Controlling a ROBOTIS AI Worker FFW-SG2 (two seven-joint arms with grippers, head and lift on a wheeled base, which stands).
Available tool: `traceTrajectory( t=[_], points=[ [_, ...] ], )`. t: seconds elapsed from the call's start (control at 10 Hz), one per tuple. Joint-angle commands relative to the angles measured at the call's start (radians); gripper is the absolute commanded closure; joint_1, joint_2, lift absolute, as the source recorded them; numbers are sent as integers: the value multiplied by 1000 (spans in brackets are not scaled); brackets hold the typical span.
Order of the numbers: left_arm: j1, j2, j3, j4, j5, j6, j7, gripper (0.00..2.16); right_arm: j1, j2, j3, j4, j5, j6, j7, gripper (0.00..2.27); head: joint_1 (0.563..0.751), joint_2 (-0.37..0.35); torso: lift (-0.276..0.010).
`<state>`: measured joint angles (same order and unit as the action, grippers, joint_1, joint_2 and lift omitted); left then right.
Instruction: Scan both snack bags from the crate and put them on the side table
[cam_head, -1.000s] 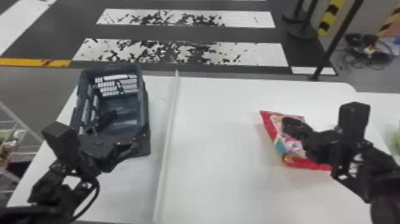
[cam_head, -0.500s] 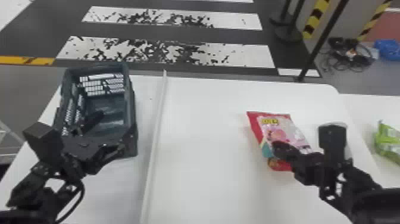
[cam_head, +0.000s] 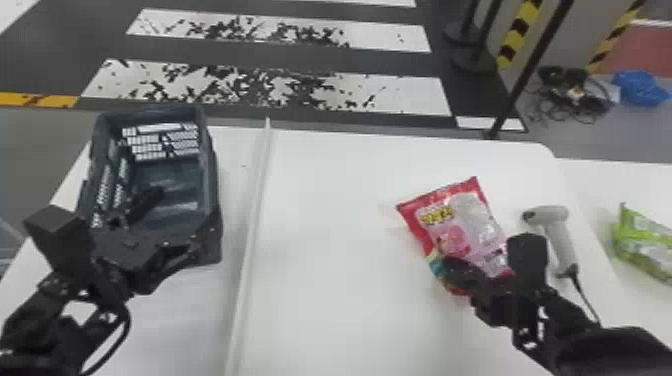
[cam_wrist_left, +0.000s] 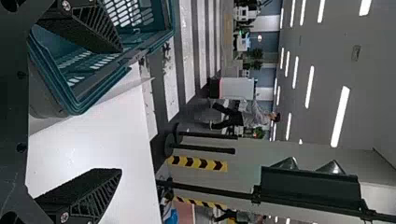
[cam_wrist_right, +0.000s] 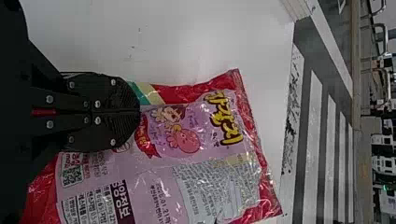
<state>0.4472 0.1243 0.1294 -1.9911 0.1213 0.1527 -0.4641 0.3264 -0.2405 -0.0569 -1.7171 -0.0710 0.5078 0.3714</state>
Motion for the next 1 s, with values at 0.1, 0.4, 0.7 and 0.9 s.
traceTrajectory(
  t=[0.1,0.4,0.7,0.9],
  points=[
    [2,0,3,0,0,0,-1,90,-16,9,8,65,-1,-42,0,2253,695,-64,-87],
    [2,-2,3,0,0,0,-1,90,49,13,-51,-119,-62,-27,1,2253,695,-63,-87],
    [4,-3,3,0,0,-3,-1,90,66,24,-97,-206,-102,-2,4,2253,695,-67,-87],
    [4,-3,4,0,1,-3,-1,90,77,36,-123,-213,-115,-5,7,2253,695,-72,-87]
  ],
)
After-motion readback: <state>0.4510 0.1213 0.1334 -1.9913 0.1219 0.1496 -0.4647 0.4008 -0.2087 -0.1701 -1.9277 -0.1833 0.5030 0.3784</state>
